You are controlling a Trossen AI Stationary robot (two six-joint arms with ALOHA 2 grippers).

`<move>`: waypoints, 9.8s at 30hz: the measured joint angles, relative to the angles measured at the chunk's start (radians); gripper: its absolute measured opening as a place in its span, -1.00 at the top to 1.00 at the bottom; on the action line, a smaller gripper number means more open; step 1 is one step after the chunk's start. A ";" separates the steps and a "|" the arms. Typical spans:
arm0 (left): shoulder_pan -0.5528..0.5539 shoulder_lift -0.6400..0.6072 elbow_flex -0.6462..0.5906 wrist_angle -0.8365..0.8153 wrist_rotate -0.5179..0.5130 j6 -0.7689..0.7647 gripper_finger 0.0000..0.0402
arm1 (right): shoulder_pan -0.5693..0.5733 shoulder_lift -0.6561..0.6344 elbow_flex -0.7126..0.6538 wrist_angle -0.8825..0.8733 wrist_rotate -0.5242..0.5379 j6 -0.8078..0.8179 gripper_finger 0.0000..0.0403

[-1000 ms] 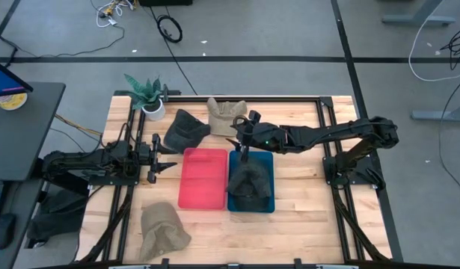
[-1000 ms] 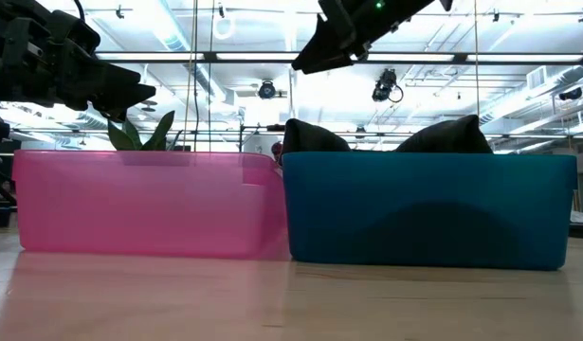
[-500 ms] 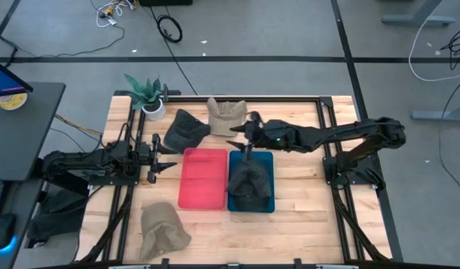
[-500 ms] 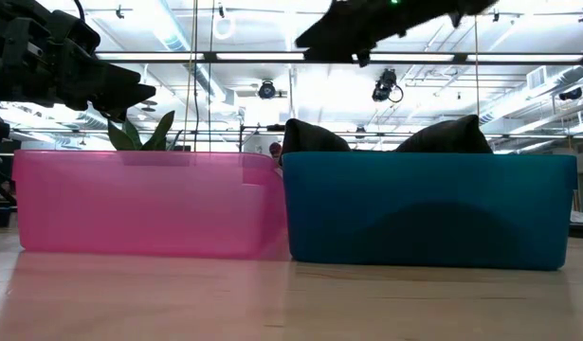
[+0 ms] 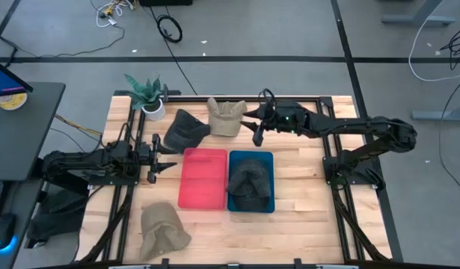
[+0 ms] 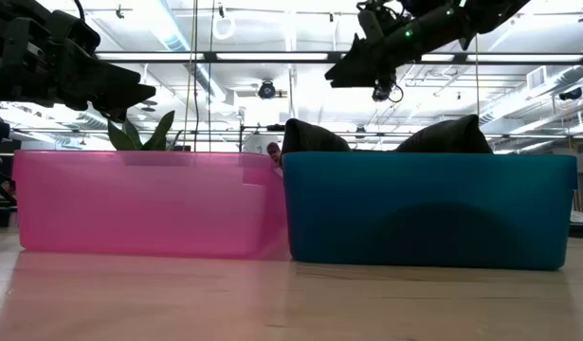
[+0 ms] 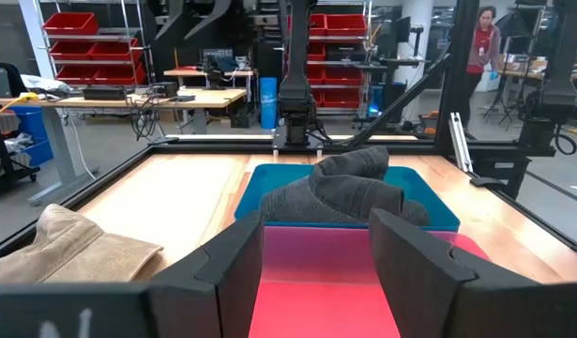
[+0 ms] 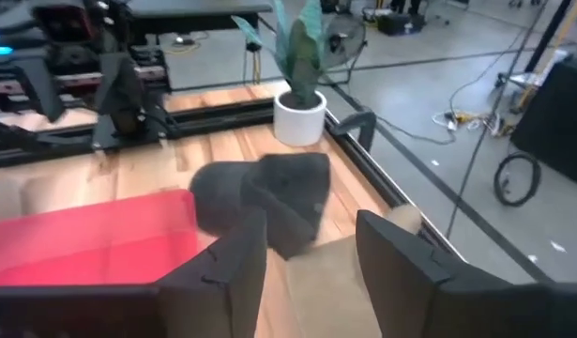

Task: Pick & Place hat
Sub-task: Put the top brown cap into the red bin, then put the brown cap into the red bin

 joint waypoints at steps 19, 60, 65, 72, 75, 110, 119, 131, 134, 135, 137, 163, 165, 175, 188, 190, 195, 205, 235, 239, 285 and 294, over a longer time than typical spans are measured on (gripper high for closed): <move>0.000 0.000 0.000 0.000 0.000 0.000 0.02 | -0.277 0.232 0.239 -0.214 -0.230 -0.121 -0.35; 0.000 0.000 0.000 0.000 0.000 0.000 0.02 | -0.302 0.924 0.891 -0.797 -0.388 -0.321 -0.31; 0.000 0.000 0.000 0.000 0.000 0.000 0.02 | -0.297 0.935 0.891 -0.783 -0.382 -0.322 -0.18; 0.000 0.000 0.000 0.000 0.000 0.000 0.02 | -0.295 0.939 0.891 -0.766 -0.377 -0.316 0.47; 0.000 0.000 0.000 0.000 0.000 0.000 0.02 | -0.295 0.939 0.891 -0.759 -0.368 -0.312 0.85; 0.000 0.000 0.000 0.000 0.000 0.000 0.02 | 0.220 0.603 0.890 -0.798 -0.122 -0.150 1.00; 0.000 0.003 0.000 0.001 0.000 0.000 0.02 | 0.352 0.709 0.890 -0.681 -0.099 -0.105 1.00; 0.000 0.013 0.000 -0.001 0.000 0.000 0.02 | 0.380 0.815 0.889 -0.725 -0.102 -0.052 1.00; 0.000 0.013 0.000 0.000 0.000 0.000 0.02 | 0.382 0.831 0.890 -0.721 -0.102 -0.055 1.00; 0.000 0.014 0.000 -0.002 0.000 0.000 0.02 | 0.382 0.833 0.889 -0.733 -0.102 -0.057 1.00; 0.000 0.012 0.000 -0.002 0.000 0.000 0.02 | 0.379 0.845 0.889 -0.698 -0.102 -0.070 1.00; 0.000 0.013 0.000 0.000 0.000 0.000 0.02 | 0.356 0.872 0.888 -0.688 -0.128 -0.015 0.31; 0.000 0.013 0.000 0.000 0.000 0.000 0.02 | 0.356 0.863 0.888 -0.666 -0.128 -0.028 0.19; 0.000 0.013 0.000 0.000 0.000 0.000 0.02 | 0.324 0.849 0.889 -0.653 -0.128 -0.146 -0.27; 0.000 0.013 0.000 0.000 0.000 0.000 0.02 | 0.219 0.749 0.888 -0.709 -0.126 -0.129 -0.22; 0.000 0.013 0.000 0.000 0.000 0.000 0.02 | 0.209 0.717 0.887 -0.718 -0.126 -0.143 -0.19; 0.000 0.013 0.000 0.000 0.000 0.000 0.02 | 0.191 0.654 0.888 -0.720 -0.127 -0.169 -0.12; 0.000 0.013 0.000 0.000 0.000 0.000 0.02 | 0.158 0.556 0.862 -0.713 -0.128 -0.177 0.01; 0.000 0.013 0.000 0.090 0.000 -0.082 0.02 | 0.149 -0.557 -0.391 0.102 -0.130 0.001 0.35; 0.000 0.013 0.000 0.091 0.014 -0.157 0.02 | 0.149 -0.668 -0.457 0.112 -0.128 0.008 0.39; 0.000 0.013 0.000 0.101 0.008 -0.185 0.02 | 0.149 -1.328 -0.877 0.185 -0.147 -0.007 0.96; 0.000 0.013 0.000 0.121 0.018 -0.187 0.02 | 0.149 -1.328 -0.896 0.157 -0.149 -0.035 0.96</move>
